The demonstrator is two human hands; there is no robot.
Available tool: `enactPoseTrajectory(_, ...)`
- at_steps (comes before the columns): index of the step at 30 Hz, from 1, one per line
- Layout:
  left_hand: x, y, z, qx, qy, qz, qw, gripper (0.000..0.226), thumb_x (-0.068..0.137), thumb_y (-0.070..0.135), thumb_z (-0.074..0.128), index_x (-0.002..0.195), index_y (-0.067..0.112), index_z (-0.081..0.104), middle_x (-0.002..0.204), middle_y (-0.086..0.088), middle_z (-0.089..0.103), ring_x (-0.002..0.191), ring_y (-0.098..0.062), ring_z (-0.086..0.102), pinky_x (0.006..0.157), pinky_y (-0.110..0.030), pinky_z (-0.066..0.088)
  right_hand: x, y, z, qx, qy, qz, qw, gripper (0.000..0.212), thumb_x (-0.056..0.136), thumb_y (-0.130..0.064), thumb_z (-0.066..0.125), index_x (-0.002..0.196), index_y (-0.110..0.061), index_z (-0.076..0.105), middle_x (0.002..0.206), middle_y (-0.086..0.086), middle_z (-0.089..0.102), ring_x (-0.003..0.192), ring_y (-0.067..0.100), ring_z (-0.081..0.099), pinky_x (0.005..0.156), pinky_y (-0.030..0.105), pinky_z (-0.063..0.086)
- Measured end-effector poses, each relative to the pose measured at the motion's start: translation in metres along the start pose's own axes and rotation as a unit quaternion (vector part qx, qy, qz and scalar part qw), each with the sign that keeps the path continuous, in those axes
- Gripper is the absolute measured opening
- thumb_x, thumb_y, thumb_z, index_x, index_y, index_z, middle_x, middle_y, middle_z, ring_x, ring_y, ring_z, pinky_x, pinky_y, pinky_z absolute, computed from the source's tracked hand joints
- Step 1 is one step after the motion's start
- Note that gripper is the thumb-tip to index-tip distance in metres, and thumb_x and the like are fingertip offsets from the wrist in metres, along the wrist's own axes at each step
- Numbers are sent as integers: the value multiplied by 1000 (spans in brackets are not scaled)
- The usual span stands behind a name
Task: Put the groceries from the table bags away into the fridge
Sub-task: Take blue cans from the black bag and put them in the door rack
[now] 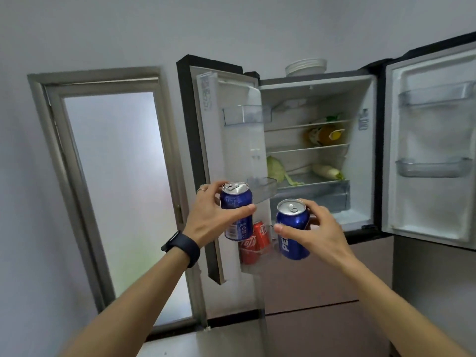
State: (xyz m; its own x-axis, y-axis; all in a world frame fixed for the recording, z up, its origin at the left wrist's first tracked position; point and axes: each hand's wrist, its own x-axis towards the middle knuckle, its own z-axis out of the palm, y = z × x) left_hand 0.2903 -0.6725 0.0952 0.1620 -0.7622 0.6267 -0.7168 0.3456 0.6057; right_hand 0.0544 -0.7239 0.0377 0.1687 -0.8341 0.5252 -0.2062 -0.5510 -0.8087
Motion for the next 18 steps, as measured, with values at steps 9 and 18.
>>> enactPoseTrajectory(9, 131, 8, 34, 144, 70, -9, 987, 72, 68, 59, 81, 123, 19, 57, 108, 7, 64, 94, -15, 61, 74, -25, 54, 161, 10, -14, 28, 33, -71, 997, 74, 60, -65, 82, 121, -31, 57, 120, -6, 62, 106, 13, 60, 91, 41, 56)
enactPoseTrajectory(18, 199, 0, 89, 275, 83, -131, 949, 71, 69, 54, 84, 121, 16, 55, 107, 1, 66, 90, -16, 59, 70, -26, 52, 304, 55, 15, -6, -85, -126, 988, 55, 65, -65, 80, 106, -34, 60, 112, -3, 60, 103, 18, 60, 89, 39, 54)
